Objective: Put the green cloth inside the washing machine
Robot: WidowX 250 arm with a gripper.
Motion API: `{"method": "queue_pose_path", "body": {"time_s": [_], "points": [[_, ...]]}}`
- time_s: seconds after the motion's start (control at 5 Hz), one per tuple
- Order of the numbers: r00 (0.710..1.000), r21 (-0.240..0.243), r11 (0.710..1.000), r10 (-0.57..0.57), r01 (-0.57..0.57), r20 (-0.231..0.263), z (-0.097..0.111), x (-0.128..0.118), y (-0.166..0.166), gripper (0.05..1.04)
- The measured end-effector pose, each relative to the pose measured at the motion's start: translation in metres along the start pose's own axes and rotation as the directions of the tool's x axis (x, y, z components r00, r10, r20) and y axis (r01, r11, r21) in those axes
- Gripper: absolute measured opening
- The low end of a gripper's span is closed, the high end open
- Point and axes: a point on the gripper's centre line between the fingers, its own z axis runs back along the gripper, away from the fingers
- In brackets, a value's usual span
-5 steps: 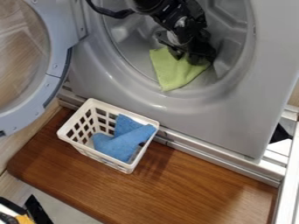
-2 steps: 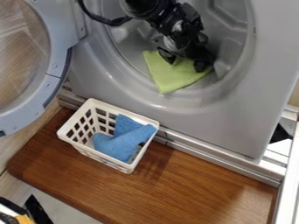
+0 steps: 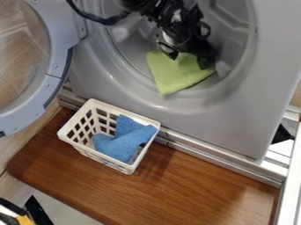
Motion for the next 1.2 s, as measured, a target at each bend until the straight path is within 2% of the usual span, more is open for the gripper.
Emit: {"method": "queue_pose_path", "body": {"time_s": [0.2, 0.4, 0.6, 0.8, 1.0, 1.2], "points": [[1.0, -0.017, 1.0, 0.009, -0.009, -0.004, 0.02, -0.002, 0.001, 1.0], [1.0, -0.037, 0.999, 0.026, -0.026, -0.008, 0.047, -0.015, 0.001, 1.0], [0.998, -0.054, 0.997, 0.044, -0.046, -0.033, 0.065, -0.031, -0.001, 1.0], [0.996, -0.037, 0.996, 0.076, -0.078, -0.054, 0.097, -0.054, 0.0, 1.0], [0.989, -0.025, 0.996, 0.087, -0.091, -0.115, 0.105, -0.068, 0.0, 1.0], [0.989, -0.025, 0.995, 0.091, -0.094, -0.12, 0.105, -0.069, 0.0, 1.0]]}}
